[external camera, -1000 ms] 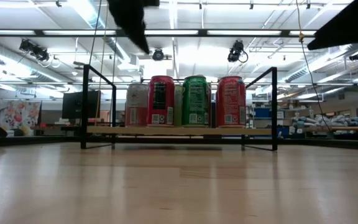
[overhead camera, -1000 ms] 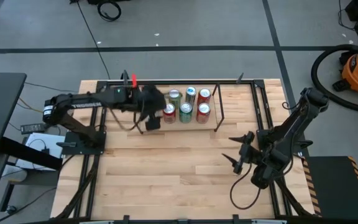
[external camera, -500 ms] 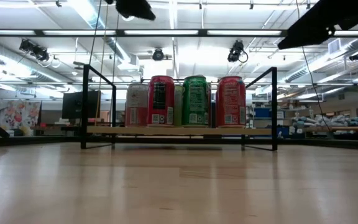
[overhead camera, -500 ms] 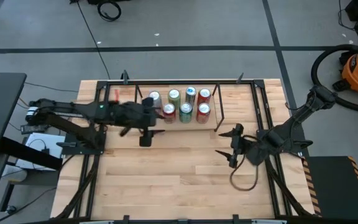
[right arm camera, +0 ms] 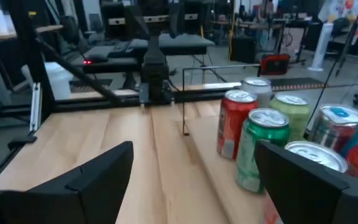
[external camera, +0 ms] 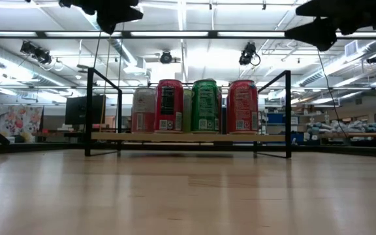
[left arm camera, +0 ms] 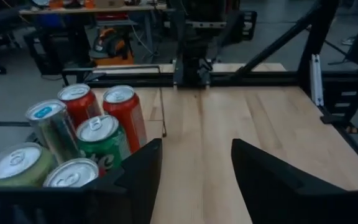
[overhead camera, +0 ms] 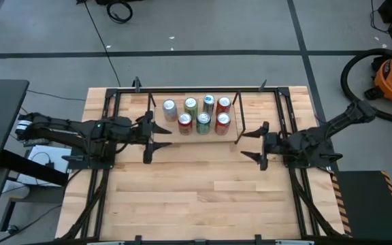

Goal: Place canned beverage on shelf
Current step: Return to Home Position

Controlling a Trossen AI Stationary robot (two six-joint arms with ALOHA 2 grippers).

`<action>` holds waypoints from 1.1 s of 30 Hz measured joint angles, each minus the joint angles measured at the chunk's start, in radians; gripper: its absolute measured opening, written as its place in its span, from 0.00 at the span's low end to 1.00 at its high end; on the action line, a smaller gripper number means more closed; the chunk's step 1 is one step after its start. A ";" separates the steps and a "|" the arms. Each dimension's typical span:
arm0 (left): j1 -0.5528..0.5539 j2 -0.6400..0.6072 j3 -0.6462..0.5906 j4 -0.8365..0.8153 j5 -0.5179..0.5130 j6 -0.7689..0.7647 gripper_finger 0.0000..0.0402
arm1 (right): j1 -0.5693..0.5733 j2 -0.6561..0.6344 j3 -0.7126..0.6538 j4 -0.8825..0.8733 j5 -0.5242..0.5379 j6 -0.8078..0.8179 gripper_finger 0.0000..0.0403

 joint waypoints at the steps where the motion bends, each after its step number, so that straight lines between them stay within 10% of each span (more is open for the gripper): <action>1: -0.004 -0.008 -0.010 0.009 -0.005 -0.001 0.50 | -0.010 -0.026 -0.007 -0.015 -0.018 -0.004 0.86; 33: -0.026 -0.332 -0.263 -0.021 -0.091 -0.039 0.48 | -0.098 -0.504 -0.061 -0.337 -0.006 -0.016 0.86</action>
